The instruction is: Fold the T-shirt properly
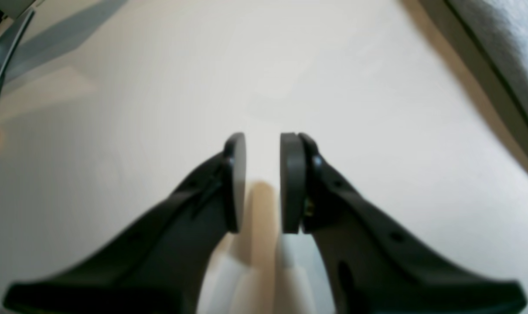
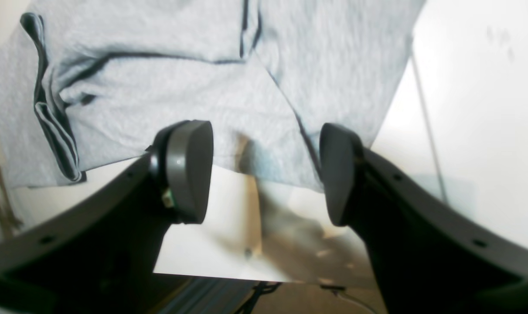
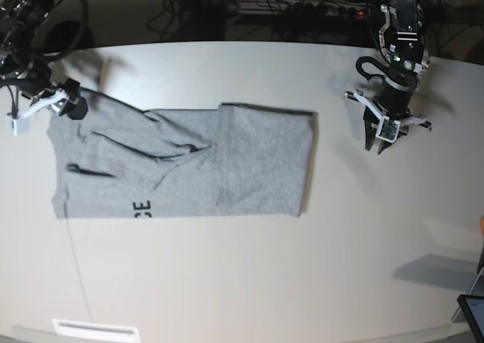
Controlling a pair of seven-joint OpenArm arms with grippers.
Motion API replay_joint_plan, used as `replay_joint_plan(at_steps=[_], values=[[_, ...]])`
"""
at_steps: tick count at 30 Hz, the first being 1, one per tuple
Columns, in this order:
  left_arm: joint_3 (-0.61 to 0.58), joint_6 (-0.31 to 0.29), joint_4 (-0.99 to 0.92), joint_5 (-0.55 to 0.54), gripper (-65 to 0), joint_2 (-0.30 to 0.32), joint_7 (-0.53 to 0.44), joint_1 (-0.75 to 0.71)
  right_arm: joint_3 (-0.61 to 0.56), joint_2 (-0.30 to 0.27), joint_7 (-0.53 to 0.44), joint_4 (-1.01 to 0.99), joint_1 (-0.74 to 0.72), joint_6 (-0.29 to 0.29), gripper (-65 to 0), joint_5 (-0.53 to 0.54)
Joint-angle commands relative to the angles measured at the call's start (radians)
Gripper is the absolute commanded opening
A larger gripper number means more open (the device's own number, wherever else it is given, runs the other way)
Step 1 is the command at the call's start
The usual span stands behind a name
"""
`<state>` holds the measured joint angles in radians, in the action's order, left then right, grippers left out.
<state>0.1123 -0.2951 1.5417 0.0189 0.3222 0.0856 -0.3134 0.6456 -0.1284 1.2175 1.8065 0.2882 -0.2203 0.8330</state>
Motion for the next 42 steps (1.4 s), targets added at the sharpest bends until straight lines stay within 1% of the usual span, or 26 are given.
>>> replay_joint_plan(at_steps=[1, 9, 10, 11, 13, 14, 15, 16, 26, 31, 34, 38, 39, 42], values=[[0.007, 0.007, 0.015, -0.009, -51.2, 0.013, -0.027, 0.004, 0.004, -0.012, -0.017, 0.005, -0.007, -0.008, -27.7, 0.016], [0.007, 0.007, 0.015, -0.009, -51.2, 0.013, -0.027, 0.004, 0.004, -0.012, -0.017, -0.012, -0.007, -0.009, -28.6, 0.016], [0.007, 0.007, 0.015, -0.009, -51.2, 0.013, -0.027, 0.004, 0.004, -0.012, -0.017, -0.012, -0.007, -0.009, -30.2, 0.016], [0.007, 0.007, 0.015, -0.009, -51.2, 0.013, -0.027, 0.004, 0.004, -0.012, -0.017, -0.012, -0.007, -0.009, -33.1, 0.016], [0.007, 0.007, 0.013, -0.009, -51.2, 0.013, -0.027, 0.004, 0.004, -0.012, -0.017, -0.012, -0.008, -0.009, -40.6, 0.016], [0.007, 0.007, 0.013, -0.009, -51.2, 0.013, -0.027, 0.004, 0.004, -0.012, -0.017, -0.012, -0.008, -0.009, -43.4, 0.016], [0.007, 0.007, 0.013, -0.009, -51.2, 0.013, -0.027, 0.004, 0.004, -0.012, -0.017, -0.012, -0.008, -0.009, -45.6, 0.016], [0.007, 0.007, 0.013, -0.009, -51.2, 0.013, -0.027, 0.004, 0.004, -0.012, -0.017, -0.012, -0.01, -0.009, -46.4, 0.016], [0.007, 0.007, 0.013, -0.009, -51.2, 0.013, -0.023, 0.004, 0.003, -0.012, -0.017, -0.017, -0.014, -0.009, -47.0, 0.016], [0.007, 0.007, 0.013, -0.009, -51.2, 0.013, -0.023, 0.003, -0.066, -0.015, -0.025, -0.073, -0.028, -0.009, -46.6, 0.015], [0.007, 0.007, 0.013, -0.009, -51.2, 0.013, -0.022, 0.003, -0.111, -0.015, -0.069, -0.075, -0.028, -0.009, -47.0, 0.013], [0.007, 0.007, 0.012, -0.009, -51.2, 0.013, -0.022, 0.003, -0.129, -0.017, -0.081, -0.075, -0.028, -0.009, -48.0, 0.01], [0.007, 0.007, 0.012, -0.009, -51.2, 0.013, -0.022, 0.003, -0.129, -0.018, -0.081, -0.075, -0.028, -0.009, -49.9, 0.01], [0.007, 0.007, 0.012, -0.009, -51.2, 0.013, -0.022, 0.003, -0.128, -0.021, -0.081, -0.075, -0.03, -0.009, -60.1, 0.01]])
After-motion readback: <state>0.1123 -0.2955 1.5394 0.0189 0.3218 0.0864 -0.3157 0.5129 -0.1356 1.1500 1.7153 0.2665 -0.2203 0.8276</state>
